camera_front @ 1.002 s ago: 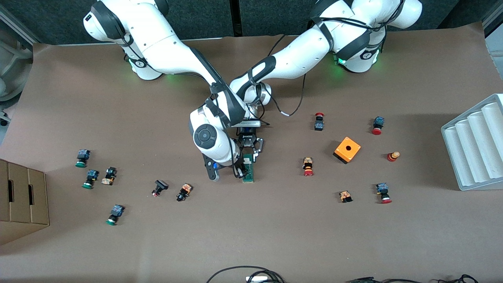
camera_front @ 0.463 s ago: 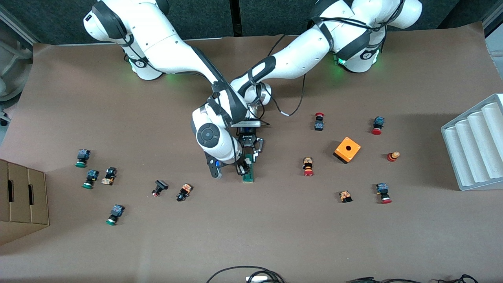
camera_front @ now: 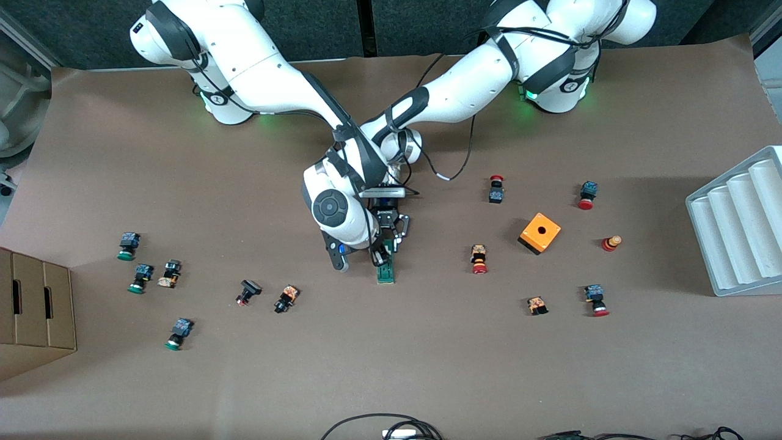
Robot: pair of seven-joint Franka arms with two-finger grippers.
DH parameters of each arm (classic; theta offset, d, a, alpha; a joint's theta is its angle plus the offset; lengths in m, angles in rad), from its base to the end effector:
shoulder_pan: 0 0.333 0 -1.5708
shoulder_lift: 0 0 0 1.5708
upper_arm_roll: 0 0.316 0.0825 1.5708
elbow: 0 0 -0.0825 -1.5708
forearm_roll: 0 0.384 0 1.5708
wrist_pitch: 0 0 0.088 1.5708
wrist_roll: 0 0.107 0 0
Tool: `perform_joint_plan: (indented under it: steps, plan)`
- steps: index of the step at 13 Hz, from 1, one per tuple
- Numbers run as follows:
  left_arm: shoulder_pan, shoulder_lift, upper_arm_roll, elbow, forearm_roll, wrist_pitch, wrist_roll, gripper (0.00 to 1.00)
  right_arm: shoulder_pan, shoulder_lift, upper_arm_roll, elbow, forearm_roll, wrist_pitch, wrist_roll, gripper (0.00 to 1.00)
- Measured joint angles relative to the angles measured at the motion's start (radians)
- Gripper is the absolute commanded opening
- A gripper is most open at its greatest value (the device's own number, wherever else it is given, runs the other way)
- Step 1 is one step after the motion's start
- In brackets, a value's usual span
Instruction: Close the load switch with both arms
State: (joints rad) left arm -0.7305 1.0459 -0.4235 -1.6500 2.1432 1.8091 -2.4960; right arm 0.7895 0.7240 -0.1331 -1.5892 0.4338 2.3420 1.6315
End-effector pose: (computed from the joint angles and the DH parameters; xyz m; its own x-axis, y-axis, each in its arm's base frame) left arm 0.3524 -0.5533 0.0484 0.2547 -0.0327 0.9665 -0.0267 -0.9993 -0.0268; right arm 0.5444 0.4439 0.2159 0.3175 -0.9199 -0.2303 -0.9451 -0.3268 0.0027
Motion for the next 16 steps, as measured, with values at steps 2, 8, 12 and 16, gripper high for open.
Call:
perform_joint_plan:
  steps: [2,8,12,16]
  plan:
    - [0.000,0.000,0.000,0.000,0.000,0.000,0.000,0.62,-0.001,0.000,-0.001,0.000,0.000,0.009,0.000,0.43]
    - [0.000,0.000,0.000,0.000,0.000,0.000,0.000,0.62,-0.010,0.000,-0.001,0.001,0.000,0.021,-0.001,0.43]
    - [0.000,0.000,0.000,0.000,0.000,0.000,0.000,0.62,-0.018,0.000,0.003,0.011,0.000,0.021,-0.001,0.42]
    - [0.000,0.000,0.000,0.000,0.000,0.000,0.000,0.61,-0.023,0.000,0.016,0.015,0.000,0.021,-0.001,0.43]
